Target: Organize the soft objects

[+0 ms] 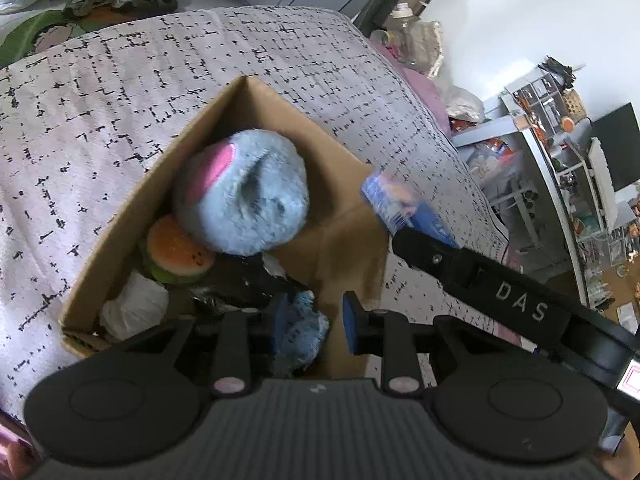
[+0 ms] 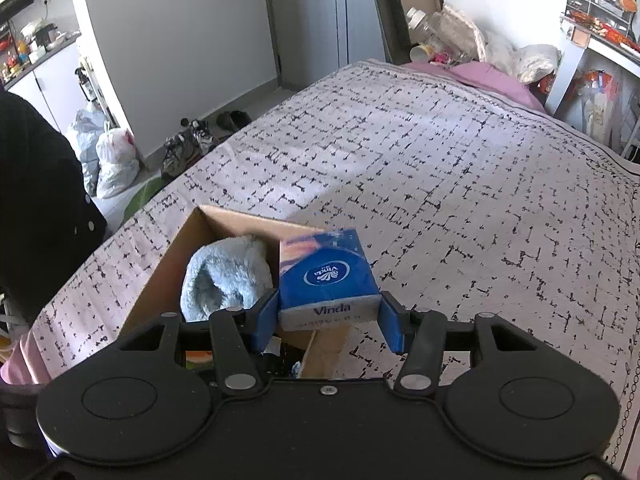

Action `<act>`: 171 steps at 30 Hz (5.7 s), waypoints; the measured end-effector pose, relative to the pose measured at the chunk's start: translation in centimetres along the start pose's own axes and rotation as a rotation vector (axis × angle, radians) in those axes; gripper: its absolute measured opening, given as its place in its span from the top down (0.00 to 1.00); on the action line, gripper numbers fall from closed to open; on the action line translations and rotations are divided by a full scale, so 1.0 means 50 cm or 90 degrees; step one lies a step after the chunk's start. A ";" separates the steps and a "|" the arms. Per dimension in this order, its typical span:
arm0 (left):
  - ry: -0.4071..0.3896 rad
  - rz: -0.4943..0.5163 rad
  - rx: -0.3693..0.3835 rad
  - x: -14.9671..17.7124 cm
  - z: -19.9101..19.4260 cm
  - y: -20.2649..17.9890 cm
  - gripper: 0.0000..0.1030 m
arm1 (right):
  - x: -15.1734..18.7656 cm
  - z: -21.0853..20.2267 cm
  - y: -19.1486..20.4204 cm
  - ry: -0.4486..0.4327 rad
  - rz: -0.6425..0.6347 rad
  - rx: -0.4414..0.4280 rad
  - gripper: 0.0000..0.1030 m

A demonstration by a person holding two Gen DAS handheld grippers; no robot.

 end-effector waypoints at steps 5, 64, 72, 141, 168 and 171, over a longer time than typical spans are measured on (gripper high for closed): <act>0.003 -0.006 -0.008 -0.004 0.009 0.011 0.74 | 0.001 0.015 0.005 0.009 -0.005 -0.004 0.50; -0.080 0.236 -0.158 0.131 -0.196 -0.175 0.18 | 0.165 -0.290 -0.161 -0.051 0.191 -0.021 0.00; -0.083 0.278 -0.167 0.180 -0.231 -0.198 0.17 | 0.197 -0.340 -0.163 -0.055 0.180 -0.018 0.00; -0.126 0.372 -0.116 0.316 -0.396 -0.268 0.01 | 0.275 -0.539 -0.162 -0.101 0.156 0.020 0.00; -0.125 0.377 -0.133 0.321 -0.398 -0.252 0.01 | 0.283 -0.533 -0.149 -0.093 0.156 0.014 0.00; -0.125 0.377 -0.132 0.321 -0.398 -0.252 0.01 | 0.284 -0.533 -0.148 -0.094 0.158 0.012 0.00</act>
Point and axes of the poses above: each gripper's, at about its wrist camera, not at the fingertips, and z roughly the way its jaws point, y to its left, x to its underside, the point moved 3 cm from there along z, roughly the way its jaws point, and after that the axes turned 7 degrees about -z, right-handed, at the moved point
